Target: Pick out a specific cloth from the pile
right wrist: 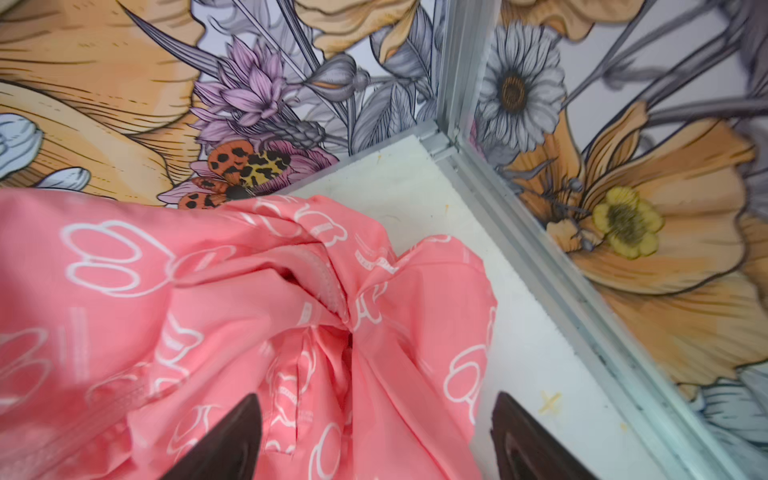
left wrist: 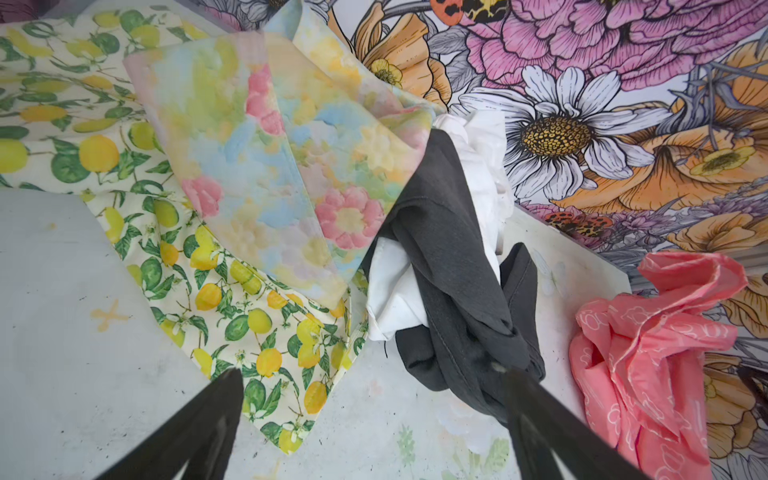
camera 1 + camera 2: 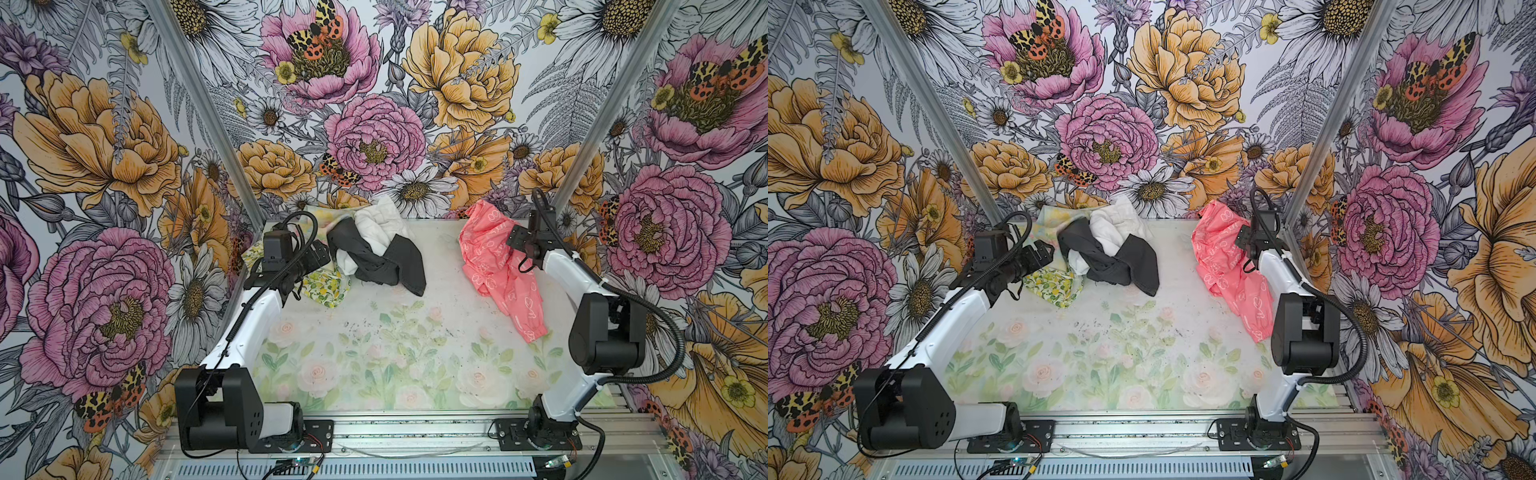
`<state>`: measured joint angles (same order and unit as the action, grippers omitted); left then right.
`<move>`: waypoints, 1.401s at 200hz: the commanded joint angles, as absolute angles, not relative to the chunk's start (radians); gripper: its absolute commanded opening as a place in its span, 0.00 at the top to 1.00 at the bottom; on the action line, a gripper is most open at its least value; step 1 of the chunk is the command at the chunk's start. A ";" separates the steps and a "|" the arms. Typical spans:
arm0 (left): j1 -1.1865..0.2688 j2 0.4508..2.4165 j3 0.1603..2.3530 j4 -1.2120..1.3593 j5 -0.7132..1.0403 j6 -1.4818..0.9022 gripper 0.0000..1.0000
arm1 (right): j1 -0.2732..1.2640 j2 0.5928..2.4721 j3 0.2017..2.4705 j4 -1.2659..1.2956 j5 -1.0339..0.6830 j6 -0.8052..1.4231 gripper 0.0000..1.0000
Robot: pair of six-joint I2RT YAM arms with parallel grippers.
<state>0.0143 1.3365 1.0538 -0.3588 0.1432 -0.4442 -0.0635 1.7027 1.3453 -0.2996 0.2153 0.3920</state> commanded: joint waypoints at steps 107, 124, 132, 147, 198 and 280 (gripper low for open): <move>0.059 1.357 0.692 0.183 -0.144 -0.226 0.01 | 0.015 1.200 0.545 0.337 0.232 0.200 0.01; 0.048 1.334 0.619 0.305 -0.153 -0.185 0.01 | 0.026 1.199 0.468 0.454 0.240 0.168 0.01; 0.042 1.326 0.579 0.376 -0.148 -0.162 0.01 | 0.032 1.207 0.447 0.494 0.251 0.148 0.01; 0.030 1.324 0.547 0.412 -0.143 -0.109 0.01 | 0.037 1.234 0.427 0.541 0.263 0.122 0.01; 0.027 1.353 0.416 0.636 -0.123 -0.081 0.01 | 0.046 1.332 0.360 0.717 0.249 0.091 0.01; 0.029 1.384 0.426 0.671 -0.117 -0.055 0.01 | 0.033 1.497 0.407 0.820 0.215 0.059 0.00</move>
<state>0.0326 1.3758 0.4187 0.6075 -0.1196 -0.0902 0.0399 1.4807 0.3717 0.7586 0.2317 0.0639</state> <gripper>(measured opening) 0.987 0.995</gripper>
